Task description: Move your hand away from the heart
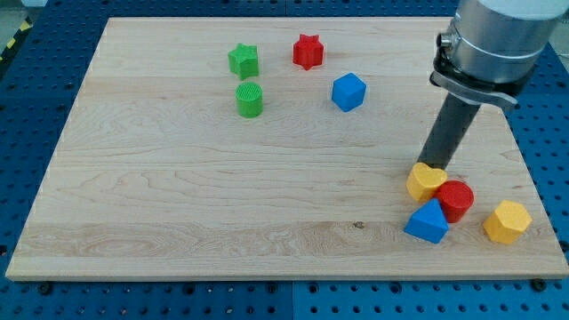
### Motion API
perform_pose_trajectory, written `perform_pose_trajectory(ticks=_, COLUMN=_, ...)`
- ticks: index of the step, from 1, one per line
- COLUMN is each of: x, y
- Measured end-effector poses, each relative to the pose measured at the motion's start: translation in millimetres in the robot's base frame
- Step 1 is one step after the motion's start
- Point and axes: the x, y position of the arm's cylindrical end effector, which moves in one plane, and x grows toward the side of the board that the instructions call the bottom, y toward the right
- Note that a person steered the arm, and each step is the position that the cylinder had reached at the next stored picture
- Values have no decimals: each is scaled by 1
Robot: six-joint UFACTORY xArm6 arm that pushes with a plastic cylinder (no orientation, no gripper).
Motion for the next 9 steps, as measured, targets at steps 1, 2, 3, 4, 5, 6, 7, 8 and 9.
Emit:
perform_pose_trajectory(ticks=1, x=6, y=0)
perform_pose_trajectory(ticks=2, x=2, y=0)
perform_pose_trajectory(ticks=3, x=2, y=10)
perform_pose_trajectory(ticks=4, x=2, y=20)
perform_pose_trajectory(ticks=5, x=-12, y=12)
perform_pose_trajectory(ticks=6, x=-18, y=-50)
perform_pose_trajectory(ticks=7, x=-23, y=-146)
perform_pose_trajectory(ticks=8, x=-68, y=-257)
perform_pose_trajectory(ticks=9, x=-109, y=-325)
